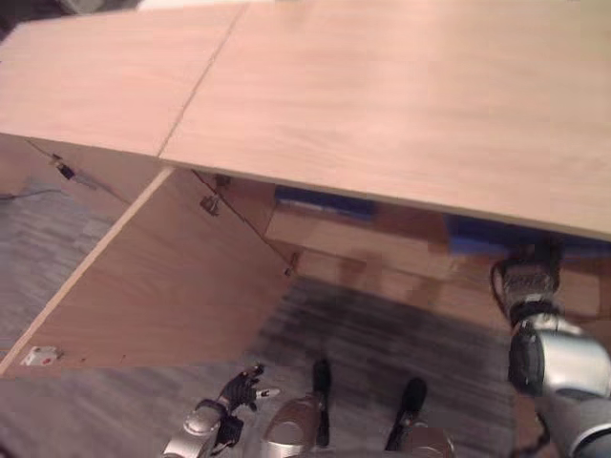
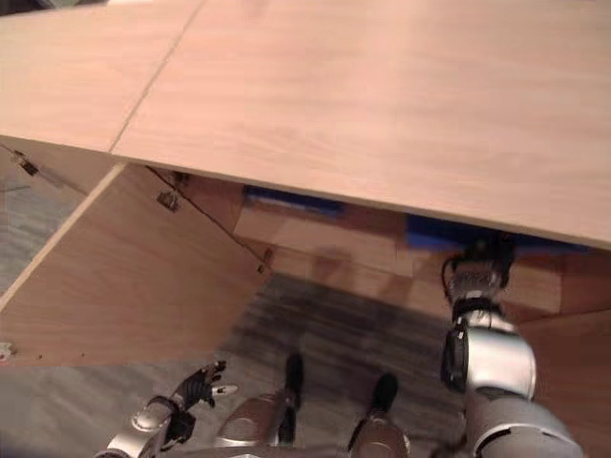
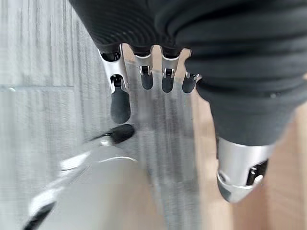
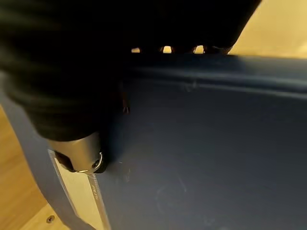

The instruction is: Put the empty folder in the office cabinet

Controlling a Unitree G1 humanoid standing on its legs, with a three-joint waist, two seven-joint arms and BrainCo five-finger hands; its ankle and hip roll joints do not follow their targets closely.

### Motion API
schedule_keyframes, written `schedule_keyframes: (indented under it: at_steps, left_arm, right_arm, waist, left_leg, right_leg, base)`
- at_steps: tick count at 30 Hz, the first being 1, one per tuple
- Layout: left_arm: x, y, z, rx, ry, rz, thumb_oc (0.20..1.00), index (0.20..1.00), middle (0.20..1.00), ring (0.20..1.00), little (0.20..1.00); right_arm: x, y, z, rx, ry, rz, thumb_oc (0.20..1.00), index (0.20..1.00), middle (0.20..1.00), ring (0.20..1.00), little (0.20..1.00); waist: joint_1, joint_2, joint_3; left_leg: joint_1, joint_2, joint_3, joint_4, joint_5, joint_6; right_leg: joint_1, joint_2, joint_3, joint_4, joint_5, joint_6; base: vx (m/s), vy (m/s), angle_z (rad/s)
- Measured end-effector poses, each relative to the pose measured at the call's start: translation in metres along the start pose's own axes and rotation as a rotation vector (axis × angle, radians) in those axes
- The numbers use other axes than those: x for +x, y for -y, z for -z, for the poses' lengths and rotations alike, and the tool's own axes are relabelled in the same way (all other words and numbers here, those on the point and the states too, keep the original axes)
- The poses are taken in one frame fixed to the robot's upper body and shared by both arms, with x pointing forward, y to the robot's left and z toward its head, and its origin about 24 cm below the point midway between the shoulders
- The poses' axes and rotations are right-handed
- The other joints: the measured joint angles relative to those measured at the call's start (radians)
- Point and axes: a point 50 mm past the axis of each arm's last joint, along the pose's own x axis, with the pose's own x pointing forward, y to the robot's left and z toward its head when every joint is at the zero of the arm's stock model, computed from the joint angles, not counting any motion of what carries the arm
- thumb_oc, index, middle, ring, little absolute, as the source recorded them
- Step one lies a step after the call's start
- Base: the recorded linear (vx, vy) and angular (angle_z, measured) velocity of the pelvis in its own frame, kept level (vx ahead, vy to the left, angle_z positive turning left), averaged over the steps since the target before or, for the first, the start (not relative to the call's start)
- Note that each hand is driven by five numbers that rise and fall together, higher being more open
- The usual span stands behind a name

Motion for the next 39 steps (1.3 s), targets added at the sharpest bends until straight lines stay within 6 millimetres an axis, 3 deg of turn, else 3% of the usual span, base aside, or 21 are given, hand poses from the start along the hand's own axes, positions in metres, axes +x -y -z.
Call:
schedule_keyframes:
  at_steps: [1, 5, 9, 14, 18, 28, 35, 39]
  left_arm:
    - [0.002, 0.002, -0.003, 0.019, 0.008, 0.014, 1.0, 1.0, 1.0, 1.0, 1.0]
    - [0.001, -0.002, -0.005, 0.071, 0.008, 0.023, 1.0, 1.0, 1.0, 1.0, 1.0]
    - [-0.003, -0.014, -0.004, 0.09, 0.003, -0.003, 1.0, 1.0, 1.0, 1.0, 1.0]
    - [-0.006, -0.028, -0.007, 0.12, 0.005, -0.033, 1.0, 1.0, 1.0, 1.0, 1.0]
    - [-0.009, -0.038, -0.018, 0.177, 0.035, -0.028, 1.0, 1.0, 1.0, 1.0, 1.0]
    - [-0.007, -0.037, -0.034, 0.115, 0.113, -0.033, 1.0, 1.0, 1.0, 1.0, 1.0]
    - [-0.008, -0.036, -0.035, 0.106, 0.131, -0.044, 1.0, 1.0, 1.0, 1.0, 1.0]
    - [-0.01, -0.035, -0.029, 0.099, 0.116, -0.049, 1.0, 1.0, 1.0, 1.0, 1.0]
  right_arm:
    - [-0.001, -0.019, -0.006, 0.023, 0.016, -0.04, 0.2, 0.2, 0.2, 0.2, 0.2]
    - [-0.006, -0.056, -0.015, 0.119, 0.034, -0.089, 0.2, 0.2, 0.2, 0.2, 0.2]
    - [-0.006, -0.057, -0.021, 0.154, 0.047, -0.059, 0.2, 0.2, 0.2, 0.2, 0.2]
    - [-0.013, -0.09, -0.033, 0.18, 0.086, -0.122, 0.2, 0.2, 0.2, 0.2, 0.2]
    - [-0.014, -0.097, -0.045, 0.17, 0.118, -0.128, 0.2, 0.2, 0.2, 0.2, 0.2]
    - [-0.019, -0.113, -0.051, 0.117, 0.144, -0.182, 0.2, 0.2, 0.2, 0.2, 0.2]
    - [-0.024, -0.125, -0.051, 0.13, 0.133, -0.204, 0.2, 0.2, 0.2, 0.2, 0.2]
    - [-0.024, -0.123, -0.046, 0.125, 0.122, -0.173, 0.2, 0.2, 0.2, 0.2, 0.2]
  waist:
    - [0.004, 0.011, 0.016]
    - [0.035, 0.017, 0.044]
    - [0.038, 0.002, 0.056]
    - [0.036, -0.004, 0.064]
    - [0.034, -0.008, 0.073]
    - [0.024, -0.005, 0.075]
    - [0.011, -0.007, 0.071]
    - [0.011, -0.006, 0.025]
  left_leg:
    - [-0.013, 0.0, 0.003, 0.006, 0.0, 0.0]
    - [-0.089, -0.002, 0.005, 0.048, 0.0, 0.0]
    - [-0.145, -0.012, -0.003, 0.063, -0.002, 0.003]
    - [-0.281, -0.049, -0.015, 0.146, -0.026, 0.026]
    - [-0.39, -0.067, -0.027, 0.291, -0.079, 0.026]
    - [-0.668, -0.06, -0.028, 0.642, -0.198, 0.023]
    - [-0.72, -0.059, -0.03, 0.677, -0.198, 0.017]
    - [-0.736, -0.058, -0.03, 0.671, -0.193, 0.01]
  right_leg:
    - [-0.012, 0.001, 0.004, 0.001, 0.009, -0.004]
    - [-0.11, -0.017, 0.016, 0.089, -0.026, -0.005]
    - [-0.212, -0.047, 0.016, 0.225, -0.089, -0.007]
    - [-0.413, -0.124, 0.048, 0.463, -0.193, -0.009]
    - [-0.518, -0.167, 0.078, 0.622, -0.257, -0.022]
    - [-0.783, -0.207, 0.16, 0.925, -0.36, -0.055]
    - [-0.848, -0.206, 0.182, 0.979, -0.381, -0.06]
    - [-0.873, -0.205, 0.184, 0.988, -0.381, -0.06]
  base:
    - [-0.05, 0.014, -0.08]
    - [0.01, -0.016, -0.05]
    - [0.02, -0.023, 0.11]
    - [0.04, -0.026, 0.14]
    - [0.07, -0.016, 0.16]
    - [0.01, -0.007, 0.02]
    - [0.0, 0.0, 0.0]
    - [0.0, 0.0, 0.0]
